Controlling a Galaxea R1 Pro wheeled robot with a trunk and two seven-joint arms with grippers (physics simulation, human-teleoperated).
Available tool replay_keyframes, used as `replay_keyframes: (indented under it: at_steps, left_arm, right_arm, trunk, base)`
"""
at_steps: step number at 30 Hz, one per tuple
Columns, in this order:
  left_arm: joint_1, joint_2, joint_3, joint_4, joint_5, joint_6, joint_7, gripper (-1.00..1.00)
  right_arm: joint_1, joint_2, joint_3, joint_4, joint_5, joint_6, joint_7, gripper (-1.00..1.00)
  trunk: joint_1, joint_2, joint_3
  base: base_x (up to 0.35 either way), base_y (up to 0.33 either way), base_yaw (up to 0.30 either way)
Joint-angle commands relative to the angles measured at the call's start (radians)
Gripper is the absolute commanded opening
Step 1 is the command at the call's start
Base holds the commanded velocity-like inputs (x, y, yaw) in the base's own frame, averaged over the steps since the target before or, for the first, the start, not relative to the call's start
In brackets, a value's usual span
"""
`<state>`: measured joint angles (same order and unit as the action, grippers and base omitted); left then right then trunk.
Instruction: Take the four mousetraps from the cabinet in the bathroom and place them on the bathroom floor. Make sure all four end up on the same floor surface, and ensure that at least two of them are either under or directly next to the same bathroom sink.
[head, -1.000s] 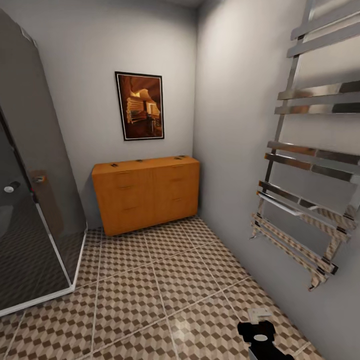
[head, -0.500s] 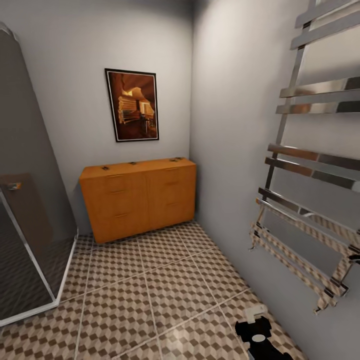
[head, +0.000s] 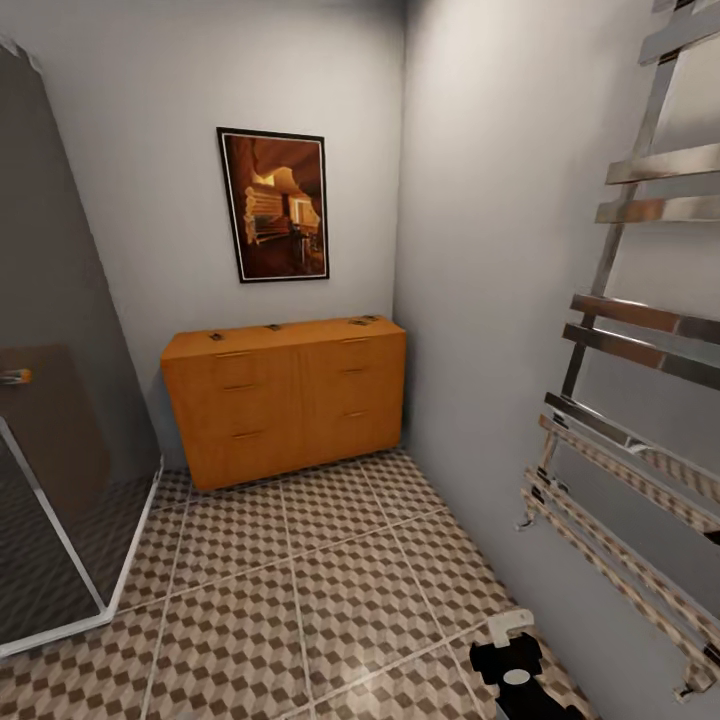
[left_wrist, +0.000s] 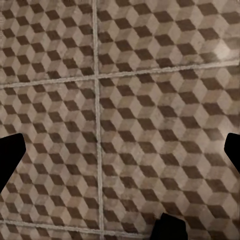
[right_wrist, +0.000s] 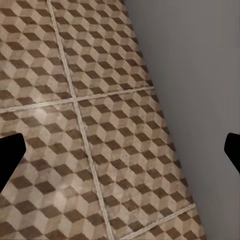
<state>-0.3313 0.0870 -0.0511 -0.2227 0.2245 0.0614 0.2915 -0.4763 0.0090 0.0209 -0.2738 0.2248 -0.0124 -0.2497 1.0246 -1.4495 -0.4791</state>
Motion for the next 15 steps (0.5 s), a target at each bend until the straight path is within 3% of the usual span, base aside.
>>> replay_keyframes:
  at_steps: [1,8,15]
  left_arm:
    - [0.000,0.000,-0.006,-0.003,0.007,0.006,0.005,1.00]
    - [0.000,0.000,-0.006,-0.003,0.007,0.005,0.005,1.00]
    - [0.000,0.000,-0.006,-0.003,0.008,0.005,0.005,1.00]
  right_arm:
    - [-0.001,0.000,0.002,0.001,0.004,-0.001,-0.005,1.00]
    - [-0.001,0.000,0.002,0.002,0.004,-0.001,-0.005,1.00]
    - [-0.001,0.000,0.002,0.002,0.004,-0.001,-0.005,1.00]
  trunk:
    - [0.000,0.000,-0.002]
    - [0.000,0.000,-0.010]
    - [0.000,0.000,-0.019]
  base:
    - [0.279,-0.005,0.207]
    - [0.246,-0.002,0.211]
    - [0.064,0.000,0.213]
